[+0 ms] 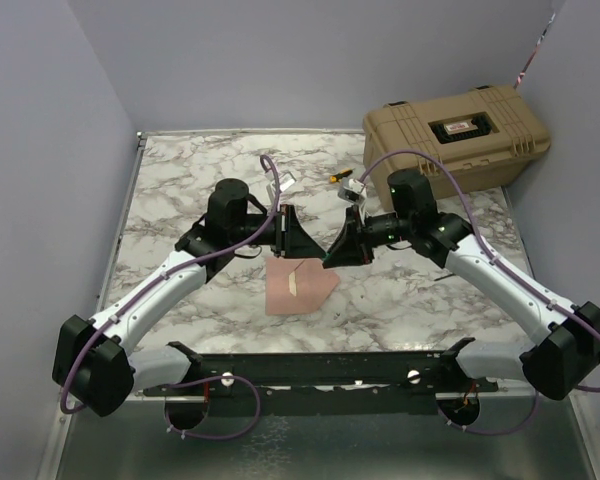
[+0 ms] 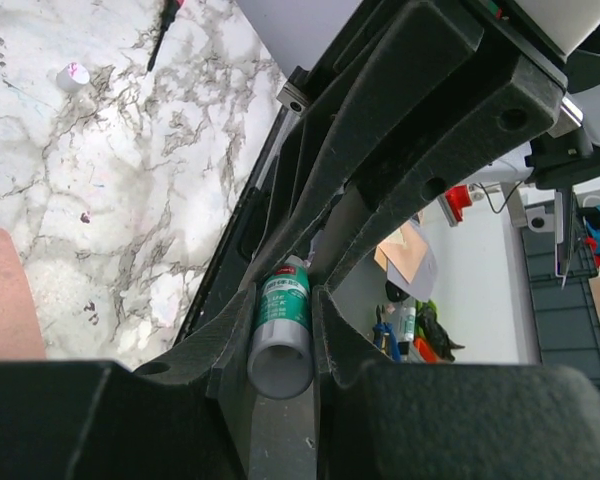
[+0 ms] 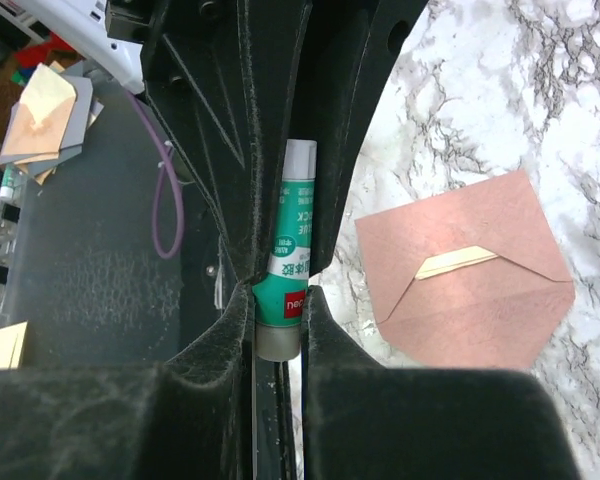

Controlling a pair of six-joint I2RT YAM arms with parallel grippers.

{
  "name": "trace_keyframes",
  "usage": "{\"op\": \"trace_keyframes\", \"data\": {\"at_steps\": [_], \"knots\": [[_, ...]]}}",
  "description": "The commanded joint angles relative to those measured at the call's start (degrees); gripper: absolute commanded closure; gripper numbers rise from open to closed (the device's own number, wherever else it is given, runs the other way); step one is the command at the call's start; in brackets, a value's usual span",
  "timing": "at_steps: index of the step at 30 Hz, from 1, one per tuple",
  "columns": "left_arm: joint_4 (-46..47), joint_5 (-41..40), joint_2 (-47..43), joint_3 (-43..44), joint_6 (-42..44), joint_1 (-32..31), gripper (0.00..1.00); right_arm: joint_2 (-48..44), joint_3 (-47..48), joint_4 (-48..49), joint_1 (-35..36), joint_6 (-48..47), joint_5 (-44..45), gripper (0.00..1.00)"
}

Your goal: Place the letter into the envelope and seal it

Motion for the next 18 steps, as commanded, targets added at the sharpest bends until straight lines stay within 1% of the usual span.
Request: {"op": "trace_keyframes", "data": {"at_steps": [1, 4, 7, 9, 12, 15, 18], "knots": [[-0.05, -6.63, -1.73, 1.98, -1.68, -0.27, 0.85, -0.30, 0.00, 5.18, 0.45, 6.72, 0.28, 0.98], [0.36, -14.61, -1.96, 2.36, -4.84, -0.30, 0.61, -2.42, -3.75, 14.43, 0.46, 14.46, 4.92, 0.99], [3.41, -22.42, -3.52, 1.42, -7.82, -0.53, 0.50, -4.10, -7.48, 25.65, 0.46, 24.19, 9.93, 0.99], [8.80, -26.17, -5.22, -0.87, -10.13, -0.62, 0.47, -4.77, -9.28, 30.82, 0.46, 30.46, 13.97, 0.99], [17.00, -29.86, -7.69, -4.75, -13.00, -0.71, 0.47, -5.87, -12.39, 37.47, 0.46, 38.76, 20.66, 0.99], [20.71, -30.63, -8.13, -6.67, -14.41, -0.98, 0.43, -7.30, -14.79, 42.37, 0.45, 43.84, 22.78, 0.99], [22.81, -29.98, -7.53, -7.84, -15.73, -2.01, 0.39, -7.92, -15.13, 42.84, 0.46, 46.28, 23.56, 0.99]]}}
